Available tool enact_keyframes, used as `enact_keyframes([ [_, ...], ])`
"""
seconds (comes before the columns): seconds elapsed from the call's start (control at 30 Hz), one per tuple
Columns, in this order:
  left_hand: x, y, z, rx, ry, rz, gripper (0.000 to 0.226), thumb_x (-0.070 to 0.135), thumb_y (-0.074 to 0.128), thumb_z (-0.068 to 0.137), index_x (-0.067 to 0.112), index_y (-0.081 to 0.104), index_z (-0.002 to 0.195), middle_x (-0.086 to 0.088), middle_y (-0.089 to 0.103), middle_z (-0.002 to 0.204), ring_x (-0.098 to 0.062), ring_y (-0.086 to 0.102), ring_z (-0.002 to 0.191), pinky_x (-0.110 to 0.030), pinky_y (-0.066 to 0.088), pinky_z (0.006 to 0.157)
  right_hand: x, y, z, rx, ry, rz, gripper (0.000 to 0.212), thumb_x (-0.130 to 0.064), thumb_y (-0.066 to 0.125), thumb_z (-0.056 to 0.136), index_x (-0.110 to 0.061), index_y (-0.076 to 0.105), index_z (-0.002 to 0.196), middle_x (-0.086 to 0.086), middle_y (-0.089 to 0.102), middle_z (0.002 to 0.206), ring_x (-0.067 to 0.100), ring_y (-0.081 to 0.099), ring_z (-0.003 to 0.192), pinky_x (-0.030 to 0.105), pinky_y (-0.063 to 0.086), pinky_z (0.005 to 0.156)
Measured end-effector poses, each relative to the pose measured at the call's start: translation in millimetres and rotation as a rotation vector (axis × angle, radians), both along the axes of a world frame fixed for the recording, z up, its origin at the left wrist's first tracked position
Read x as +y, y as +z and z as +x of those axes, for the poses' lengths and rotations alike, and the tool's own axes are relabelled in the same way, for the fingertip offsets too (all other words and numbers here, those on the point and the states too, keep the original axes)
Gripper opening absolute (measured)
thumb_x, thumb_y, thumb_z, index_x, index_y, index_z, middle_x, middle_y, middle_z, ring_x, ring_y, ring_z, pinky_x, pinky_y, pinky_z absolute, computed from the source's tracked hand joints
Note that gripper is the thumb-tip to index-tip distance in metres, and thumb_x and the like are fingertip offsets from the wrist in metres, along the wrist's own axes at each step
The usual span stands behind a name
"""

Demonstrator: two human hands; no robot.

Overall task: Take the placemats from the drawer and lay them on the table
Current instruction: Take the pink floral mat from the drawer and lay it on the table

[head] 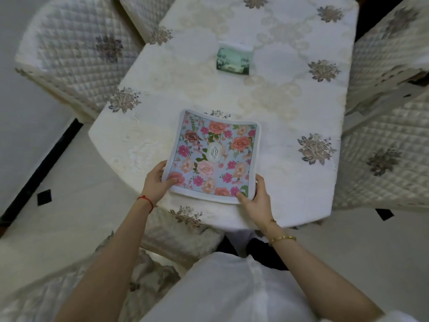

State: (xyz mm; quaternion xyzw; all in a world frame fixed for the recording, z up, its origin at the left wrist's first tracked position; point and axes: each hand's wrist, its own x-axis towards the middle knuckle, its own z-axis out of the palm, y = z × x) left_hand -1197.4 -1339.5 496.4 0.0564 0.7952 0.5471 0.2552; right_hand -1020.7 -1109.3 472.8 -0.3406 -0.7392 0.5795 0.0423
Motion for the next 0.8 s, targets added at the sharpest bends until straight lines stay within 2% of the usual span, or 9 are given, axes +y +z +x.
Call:
enact_keyframes([
  [0.1,-4,-7,-11,-0.024,0.001,0.009,0.041,-0.006,0.068,0.08,0.014,0.057,0.115,0.014,0.074,0.076,-0.002,0.07,0.073,-0.012,0.053,0.066,-12,-4,-2,-0.021,-0.014,0.003,0.063,-0.014,0.072,0.084,-0.022,0.035,0.135,-0.025,0.057,0.108,-0.019,0.059,0.092,-0.001,0.045,0.075],
  [0.2,-9,-14,-20,-0.03,0.03,-0.031,0.041,-0.003,0.07,0.079,0.018,0.059,0.113,0.013,0.073,0.081,0.001,0.068,0.076,-0.02,0.055,0.071,-20,-7,-2,-0.048,-0.033,0.024,0.064,-0.021,0.073,0.084,-0.021,0.035,0.135,-0.016,0.06,0.11,-0.007,0.06,0.092,0.002,0.046,0.077],
  [0.3,-14,-22,-25,-0.036,0.036,-0.09,0.044,0.005,0.075,0.078,0.015,0.06,0.118,-0.005,0.071,0.102,-0.015,0.067,0.092,-0.033,0.055,0.083,-22,-10,0,-0.071,-0.032,0.03,0.066,-0.023,0.073,0.084,-0.021,0.034,0.136,-0.014,0.059,0.114,0.004,0.06,0.098,0.016,0.048,0.086],
  [0.37,-18,-27,-24,-0.022,0.034,-0.117,0.049,0.009,0.077,0.077,0.014,0.059,0.123,-0.009,0.069,0.109,-0.021,0.065,0.097,-0.031,0.055,0.083,-21,-12,2,-0.087,-0.021,0.036,0.066,-0.022,0.073,0.084,-0.022,0.033,0.137,-0.014,0.058,0.115,0.007,0.06,0.102,0.022,0.048,0.088],
  [0.47,-22,-31,-21,0.01,0.026,-0.119,0.057,0.01,0.078,0.077,0.017,0.055,0.129,-0.007,0.067,0.11,-0.019,0.065,0.095,-0.027,0.055,0.081,-18,-16,5,-0.115,-0.013,0.054,0.067,-0.019,0.072,0.083,-0.022,0.033,0.137,-0.01,0.059,0.12,0.009,0.06,0.104,0.026,0.049,0.09],
  [0.7,-26,-34,-14,0.048,0.049,-0.08,0.061,0.008,0.075,0.08,0.018,0.051,0.135,-0.005,0.065,0.113,-0.02,0.066,0.101,-0.033,0.055,0.088,-21,-22,7,-0.175,0.017,0.113,0.064,-0.019,0.071,0.083,-0.02,0.032,0.135,0.0,0.063,0.122,0.009,0.058,0.097,0.019,0.046,0.08],
  [0.8,-26,-36,-13,0.085,0.049,-0.111,0.06,0.012,0.075,0.081,0.016,0.051,0.136,-0.004,0.065,0.114,-0.018,0.066,0.1,-0.031,0.055,0.087,-21,-23,8,-0.193,0.032,0.138,0.064,-0.023,0.071,0.083,-0.021,0.032,0.134,0.0,0.063,0.122,0.011,0.06,0.097,0.025,0.05,0.082],
])
